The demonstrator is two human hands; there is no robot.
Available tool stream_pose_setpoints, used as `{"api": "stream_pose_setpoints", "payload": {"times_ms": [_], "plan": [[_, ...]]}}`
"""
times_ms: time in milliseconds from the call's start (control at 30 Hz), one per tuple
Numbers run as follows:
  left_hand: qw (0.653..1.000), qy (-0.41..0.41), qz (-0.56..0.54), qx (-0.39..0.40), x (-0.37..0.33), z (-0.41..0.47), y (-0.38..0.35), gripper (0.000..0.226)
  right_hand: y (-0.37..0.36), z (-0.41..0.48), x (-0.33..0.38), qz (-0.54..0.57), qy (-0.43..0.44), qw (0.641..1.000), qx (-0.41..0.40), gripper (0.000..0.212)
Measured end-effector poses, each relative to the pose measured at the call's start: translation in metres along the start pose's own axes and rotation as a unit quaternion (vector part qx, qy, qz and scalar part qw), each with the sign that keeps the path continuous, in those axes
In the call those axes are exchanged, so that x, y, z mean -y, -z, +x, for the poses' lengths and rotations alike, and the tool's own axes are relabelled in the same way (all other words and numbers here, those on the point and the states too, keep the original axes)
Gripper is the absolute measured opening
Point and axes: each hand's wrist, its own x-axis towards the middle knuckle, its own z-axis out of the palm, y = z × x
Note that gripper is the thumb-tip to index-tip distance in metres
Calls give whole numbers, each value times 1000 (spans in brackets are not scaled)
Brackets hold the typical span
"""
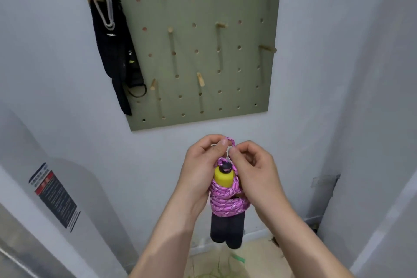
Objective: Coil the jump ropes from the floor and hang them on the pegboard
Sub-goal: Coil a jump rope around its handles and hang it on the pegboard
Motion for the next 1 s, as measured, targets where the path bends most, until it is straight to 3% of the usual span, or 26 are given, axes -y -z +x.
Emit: {"api": "stream_pose_setpoints", "payload": {"times_ms": [133,267,433,567,767,1000], "plan": [[997,-6,0,72,-19,56,5,19,-6,63,11,-2,11,1000,-22,21],[995,-90,47,17,-48,124,6,13,-23,136,29,4,38,999,8,22],[986,-159,56,-18,-101,200,3,12,-47,224,66,109,19,992,62,14],[970,-225,88,-42,-145,248,7,16,-75,279,99,102,69,989,85,13],[919,-360,147,-62,-235,290,12,16,-113,339,179,69,176,977,100,13],[828,-505,220,-105,-340,320,10,10,-139,384,277,21,324,944,62,14]]}}
